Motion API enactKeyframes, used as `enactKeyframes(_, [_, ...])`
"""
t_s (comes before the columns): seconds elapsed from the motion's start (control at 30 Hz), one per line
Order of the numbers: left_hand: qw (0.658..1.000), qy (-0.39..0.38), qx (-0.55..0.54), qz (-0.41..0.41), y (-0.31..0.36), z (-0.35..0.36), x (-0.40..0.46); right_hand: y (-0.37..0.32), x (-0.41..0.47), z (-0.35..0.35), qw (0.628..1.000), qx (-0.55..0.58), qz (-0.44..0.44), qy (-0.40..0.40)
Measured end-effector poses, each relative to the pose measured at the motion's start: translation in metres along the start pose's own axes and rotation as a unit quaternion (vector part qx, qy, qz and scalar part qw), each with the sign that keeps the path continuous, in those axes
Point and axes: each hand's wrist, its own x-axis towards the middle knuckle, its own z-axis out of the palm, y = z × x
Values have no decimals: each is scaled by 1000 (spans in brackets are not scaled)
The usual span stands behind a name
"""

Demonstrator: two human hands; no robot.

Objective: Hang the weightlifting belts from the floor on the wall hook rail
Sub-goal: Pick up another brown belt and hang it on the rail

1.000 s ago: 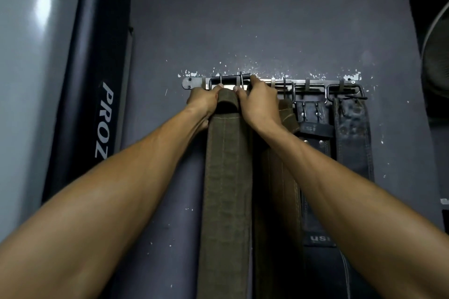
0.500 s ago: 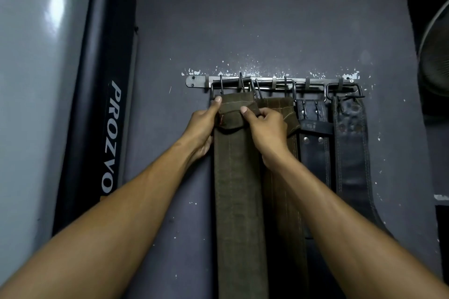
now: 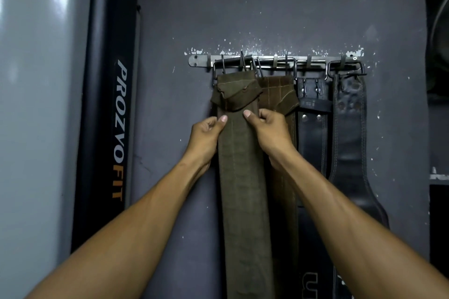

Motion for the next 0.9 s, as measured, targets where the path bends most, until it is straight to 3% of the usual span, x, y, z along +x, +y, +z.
enactKeyframes(0.13, [997, -40, 2, -64, -28, -8, -45, 31, -36, -7, 997, 35, 15, -62])
enactKeyframes(0.37, [996, -24, -7, -86, -45, -4, -87, 65, -81, -20, 994, 73, 59, -55])
enactKeyframes(0.5, [987, -52, 46, -144, -75, -11, -135, 88, -122, -33, 990, 23, 104, -91])
enactKeyframes(0.7, [988, -13, -51, -146, -87, -4, -185, 93, -160, -41, 988, 63, 110, -88])
enactKeyframes(0.9, [968, -48, 37, -243, -107, -12, -262, 122, -226, -58, 967, 14, 183, -177])
